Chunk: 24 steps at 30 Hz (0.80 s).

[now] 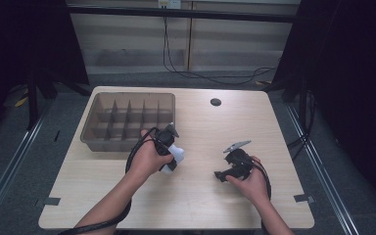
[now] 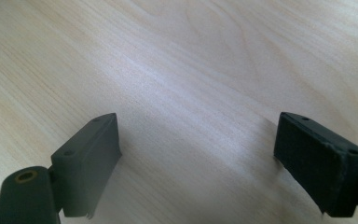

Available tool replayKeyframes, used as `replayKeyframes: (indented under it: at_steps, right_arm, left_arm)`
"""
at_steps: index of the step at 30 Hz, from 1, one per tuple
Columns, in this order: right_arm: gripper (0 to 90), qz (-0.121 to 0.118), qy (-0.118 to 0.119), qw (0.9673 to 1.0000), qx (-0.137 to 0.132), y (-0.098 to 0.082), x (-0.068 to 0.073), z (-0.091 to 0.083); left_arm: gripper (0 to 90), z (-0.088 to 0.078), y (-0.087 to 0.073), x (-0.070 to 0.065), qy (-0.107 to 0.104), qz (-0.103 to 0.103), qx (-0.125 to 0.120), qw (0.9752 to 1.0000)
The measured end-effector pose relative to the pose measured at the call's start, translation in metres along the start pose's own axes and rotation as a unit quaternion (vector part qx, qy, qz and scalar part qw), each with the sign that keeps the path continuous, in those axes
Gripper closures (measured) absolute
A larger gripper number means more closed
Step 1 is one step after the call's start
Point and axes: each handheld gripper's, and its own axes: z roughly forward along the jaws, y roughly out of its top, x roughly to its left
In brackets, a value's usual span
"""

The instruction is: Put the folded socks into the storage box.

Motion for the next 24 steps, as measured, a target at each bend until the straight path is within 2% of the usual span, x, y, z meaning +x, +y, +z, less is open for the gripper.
replayKeyframes:
  at_steps: [2,5,8,15,24]
  right_arm:
    - [13.4,0.001,0.001,1.0000,-0.008,-0.002,0.000,0.000]
    - [12.3,0.000,0.003,0.9997,-0.023,-0.006,0.001,0.000]
    - [12.2,0.001,0.000,0.9994,-0.036,-0.009,0.001,0.000]
    - [11.8,0.004,-0.003,0.9984,-0.057,-0.014,0.002,0.001]
    - [11.8,-0.001,-0.002,0.9975,-0.071,-0.018,0.002,0.001]
  left_arm:
    - [54.1,-0.002,0.001,0.000,0.008,0.001,0.003,1.0000]
    - [54.0,-0.006,0.002,0.001,0.002,-0.003,0.005,1.0000]
    - [53.9,-0.010,0.004,0.001,0.010,-0.001,0.007,0.9999]
    - [53.7,-0.021,0.008,0.003,0.011,-0.006,0.003,0.9999]
    - [53.7,-0.035,0.013,0.007,0.007,-0.016,-0.002,0.9998]
